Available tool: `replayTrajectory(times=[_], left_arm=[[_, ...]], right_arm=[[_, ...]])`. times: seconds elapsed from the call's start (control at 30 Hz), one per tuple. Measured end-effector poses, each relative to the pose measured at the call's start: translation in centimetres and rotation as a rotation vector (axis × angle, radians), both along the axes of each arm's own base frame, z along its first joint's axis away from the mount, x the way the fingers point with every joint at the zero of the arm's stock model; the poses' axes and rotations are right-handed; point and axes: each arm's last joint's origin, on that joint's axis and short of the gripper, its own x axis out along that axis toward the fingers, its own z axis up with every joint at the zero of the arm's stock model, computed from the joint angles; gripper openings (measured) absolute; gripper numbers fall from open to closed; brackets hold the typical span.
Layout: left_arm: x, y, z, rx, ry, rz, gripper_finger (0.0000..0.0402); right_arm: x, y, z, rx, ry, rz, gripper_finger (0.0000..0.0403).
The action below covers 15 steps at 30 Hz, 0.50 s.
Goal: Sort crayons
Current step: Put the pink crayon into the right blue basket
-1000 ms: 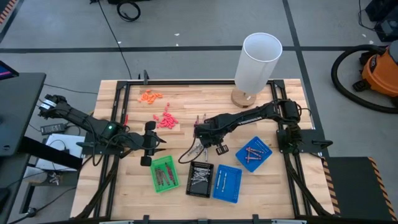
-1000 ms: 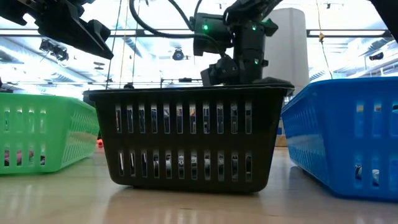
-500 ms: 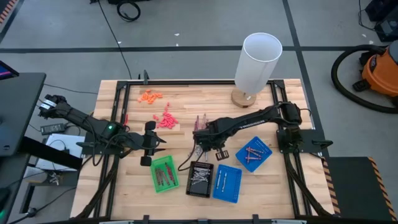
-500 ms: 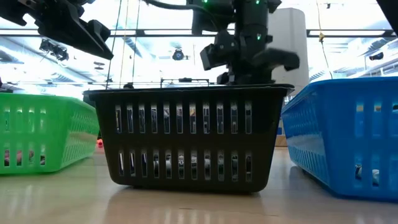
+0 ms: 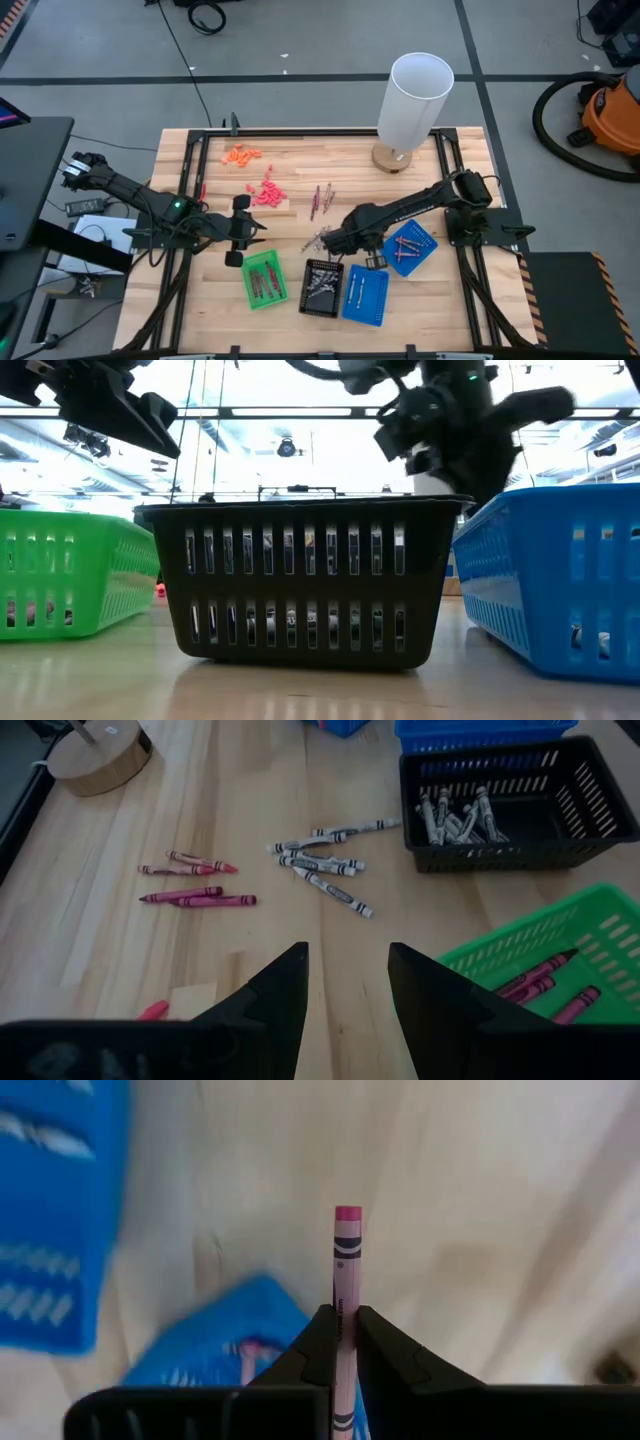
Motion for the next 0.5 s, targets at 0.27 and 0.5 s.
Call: replayTrajectory(times=[0.27,0.5], left_arm=[[-0.1,0.0,-0.1,0.003,0.016,0.002,0.015],[-0.1,0.0,-0.2,0.004,0.018,0.003,0.0151]], right_arm=[[-2.9,1.1,1.5,-0.118,0.101,-0.087,0.0035],[-5.5,2.4,2.4,-0.053,0.089,-0.2,0.0035]])
